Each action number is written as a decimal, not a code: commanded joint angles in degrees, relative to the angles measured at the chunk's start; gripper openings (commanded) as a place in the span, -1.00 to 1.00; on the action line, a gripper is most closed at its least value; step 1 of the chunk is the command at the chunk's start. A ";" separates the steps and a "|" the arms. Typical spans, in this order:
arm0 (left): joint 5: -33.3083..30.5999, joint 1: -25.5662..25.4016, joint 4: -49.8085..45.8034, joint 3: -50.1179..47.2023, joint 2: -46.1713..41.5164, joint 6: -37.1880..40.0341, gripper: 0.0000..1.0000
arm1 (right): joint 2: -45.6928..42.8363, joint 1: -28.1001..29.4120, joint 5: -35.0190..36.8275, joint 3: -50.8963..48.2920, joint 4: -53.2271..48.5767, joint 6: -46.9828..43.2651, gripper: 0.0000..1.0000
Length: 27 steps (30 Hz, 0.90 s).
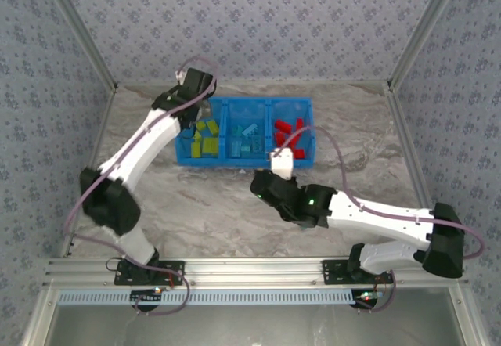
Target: Sort the legos into containers by color
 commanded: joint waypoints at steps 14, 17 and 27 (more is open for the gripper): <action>0.82 -45.84 7.96 -31.43 -33.94 -2.96 0.13 | -12.26 -7.44 -13.93 -20.32 -11.75 28.76 0.29; -2.18 -50.35 8.08 -33.16 -34.08 -6.34 0.14 | -10.77 -9.39 -17.30 -21.13 -8.40 27.67 0.32; -4.09 -55.50 10.09 -34.44 -30.95 -10.50 0.13 | -5.11 -12.85 -24.10 -23.89 -2.83 32.96 0.30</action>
